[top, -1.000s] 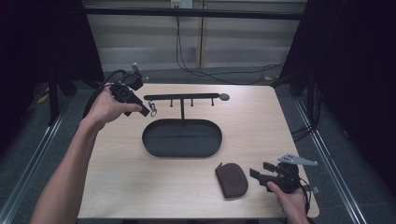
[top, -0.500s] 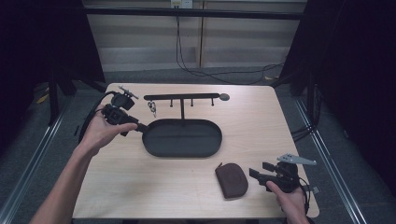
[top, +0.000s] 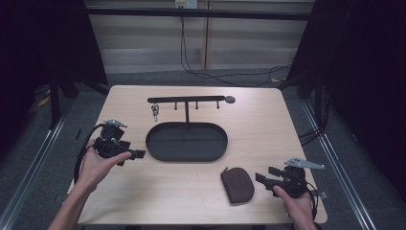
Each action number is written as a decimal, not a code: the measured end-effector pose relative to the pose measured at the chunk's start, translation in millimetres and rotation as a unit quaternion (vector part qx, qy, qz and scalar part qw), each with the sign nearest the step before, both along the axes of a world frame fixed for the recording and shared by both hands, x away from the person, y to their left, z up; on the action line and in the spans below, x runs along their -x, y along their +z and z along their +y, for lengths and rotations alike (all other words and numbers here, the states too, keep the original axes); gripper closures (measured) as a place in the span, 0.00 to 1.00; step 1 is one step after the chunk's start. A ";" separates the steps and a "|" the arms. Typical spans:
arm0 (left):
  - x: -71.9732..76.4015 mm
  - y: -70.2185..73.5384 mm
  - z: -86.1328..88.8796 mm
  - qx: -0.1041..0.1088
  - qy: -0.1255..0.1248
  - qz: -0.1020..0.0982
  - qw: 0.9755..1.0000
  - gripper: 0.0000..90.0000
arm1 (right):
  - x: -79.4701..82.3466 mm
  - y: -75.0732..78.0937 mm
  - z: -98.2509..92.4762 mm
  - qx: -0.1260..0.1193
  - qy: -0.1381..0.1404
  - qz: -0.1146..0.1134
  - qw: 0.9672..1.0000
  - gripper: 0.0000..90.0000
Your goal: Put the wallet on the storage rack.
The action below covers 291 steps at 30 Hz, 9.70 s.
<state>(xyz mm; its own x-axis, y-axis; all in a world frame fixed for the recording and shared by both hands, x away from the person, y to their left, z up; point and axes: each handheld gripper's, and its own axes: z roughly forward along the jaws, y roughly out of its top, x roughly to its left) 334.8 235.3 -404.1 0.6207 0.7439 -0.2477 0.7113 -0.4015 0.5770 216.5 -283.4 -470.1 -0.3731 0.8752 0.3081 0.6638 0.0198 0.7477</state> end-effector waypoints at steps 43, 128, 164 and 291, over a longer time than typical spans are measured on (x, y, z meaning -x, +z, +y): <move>95.6 -73.3 12.2 0.036 -0.031 -0.042 0.998 0.22 | -46.2 19.2 52.0 0.115 0.133 0.162 0.971 0.21; 96.1 -70.2 11.5 0.050 -0.049 -0.046 0.996 0.23 | -102.4 48.4 94.4 0.179 0.173 0.283 0.926 0.78; 96.3 -70.2 10.5 0.049 -0.056 -0.044 0.996 0.23 | -119.2 98.0 92.2 0.224 0.144 0.292 0.919 0.83; 96.8 -70.7 9.8 0.049 -0.065 -0.036 0.996 0.23 | -220.9 34.0 109.9 -0.021 0.041 0.204 0.978 0.85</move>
<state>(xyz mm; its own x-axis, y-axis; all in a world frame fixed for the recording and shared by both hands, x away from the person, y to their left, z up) 238.0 245.2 -474.9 0.7292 0.6299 -0.2672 0.6124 -0.4266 0.6656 437.4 -173.5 -436.2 -0.2808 0.8307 0.4808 0.9045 0.0614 0.4221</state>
